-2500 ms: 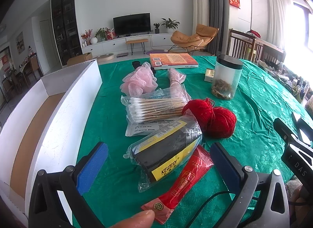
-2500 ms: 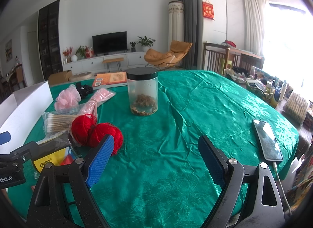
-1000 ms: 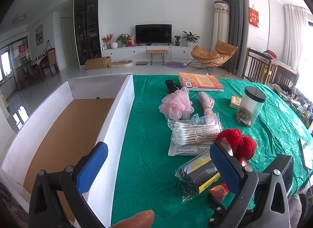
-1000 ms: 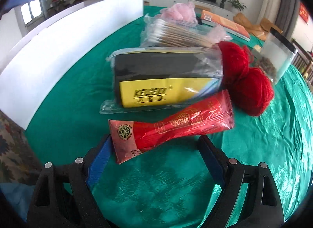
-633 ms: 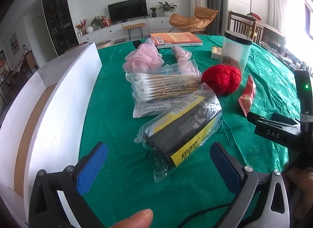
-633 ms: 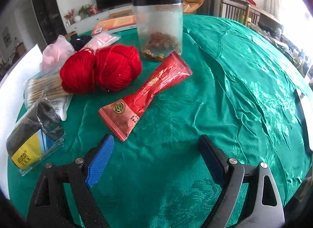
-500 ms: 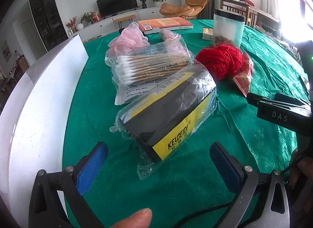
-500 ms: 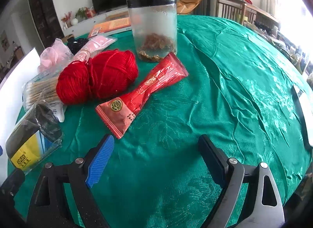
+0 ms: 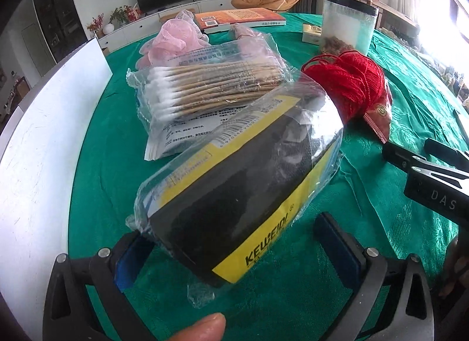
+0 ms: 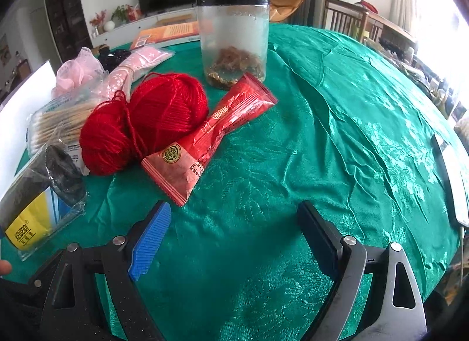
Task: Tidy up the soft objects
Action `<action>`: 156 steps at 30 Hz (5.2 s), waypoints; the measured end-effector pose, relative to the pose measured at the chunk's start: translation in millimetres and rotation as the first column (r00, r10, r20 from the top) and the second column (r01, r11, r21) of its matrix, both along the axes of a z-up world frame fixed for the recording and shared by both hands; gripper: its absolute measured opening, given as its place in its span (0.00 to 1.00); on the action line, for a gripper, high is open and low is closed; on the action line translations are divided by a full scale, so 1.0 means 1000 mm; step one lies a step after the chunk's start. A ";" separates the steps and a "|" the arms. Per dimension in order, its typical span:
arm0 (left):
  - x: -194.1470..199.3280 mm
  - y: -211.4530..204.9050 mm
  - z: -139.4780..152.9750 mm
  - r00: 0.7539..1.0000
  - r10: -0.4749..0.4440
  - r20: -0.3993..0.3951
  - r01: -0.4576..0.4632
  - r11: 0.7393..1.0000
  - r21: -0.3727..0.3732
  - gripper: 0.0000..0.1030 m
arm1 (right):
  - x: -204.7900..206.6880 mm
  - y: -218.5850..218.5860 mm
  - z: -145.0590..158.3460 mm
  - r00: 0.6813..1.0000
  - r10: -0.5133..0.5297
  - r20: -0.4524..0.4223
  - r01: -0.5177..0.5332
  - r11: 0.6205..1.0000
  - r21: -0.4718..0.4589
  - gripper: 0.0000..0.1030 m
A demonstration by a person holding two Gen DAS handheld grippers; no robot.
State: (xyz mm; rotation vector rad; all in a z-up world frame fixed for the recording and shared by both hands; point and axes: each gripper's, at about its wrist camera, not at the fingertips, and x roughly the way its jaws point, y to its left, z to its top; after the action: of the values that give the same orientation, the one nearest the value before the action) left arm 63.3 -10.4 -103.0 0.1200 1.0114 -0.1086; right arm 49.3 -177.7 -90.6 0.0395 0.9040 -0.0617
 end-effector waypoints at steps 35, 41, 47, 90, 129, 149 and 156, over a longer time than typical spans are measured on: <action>0.028 0.016 -0.006 0.997 -0.054 0.058 0.058 0.996 -0.074 1.00 | -0.001 -0.001 0.000 1.000 -0.003 0.004 0.003 1.000 -0.006 0.87; 0.028 0.016 -0.006 0.997 -0.054 0.058 0.058 0.996 -0.074 1.00 | -0.001 -0.001 0.000 1.000 -0.003 0.004 0.003 1.000 -0.006 0.88; 0.028 0.016 -0.006 0.997 -0.054 0.058 0.058 0.996 -0.074 1.00 | -0.001 -0.001 -0.001 1.000 -0.003 0.005 0.003 1.000 -0.006 0.88; 0.028 0.016 -0.006 0.997 -0.054 0.058 0.059 0.995 -0.075 1.00 | 0.000 0.000 -0.002 1.000 -0.002 0.006 0.002 1.000 -0.008 0.88; 0.027 0.016 -0.006 0.997 -0.054 0.058 0.059 0.995 -0.075 1.00 | 0.001 0.000 -0.002 1.000 -0.002 0.006 0.002 1.000 -0.008 0.88; 0.027 0.016 -0.006 0.997 -0.054 0.058 0.059 0.995 -0.075 1.00 | 0.001 0.000 -0.002 1.000 -0.002 0.007 0.002 1.000 -0.008 0.88; 0.027 0.016 -0.006 0.997 -0.054 0.058 0.059 0.995 -0.075 1.00 | 0.001 0.000 -0.002 1.000 -0.002 0.007 0.002 1.000 -0.008 0.88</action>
State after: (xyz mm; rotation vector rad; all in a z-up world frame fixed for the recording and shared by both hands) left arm 90.3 5.6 -108.7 0.0813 0.9472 -0.1943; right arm 50.1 -177.9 -92.8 0.0329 0.8970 -0.0673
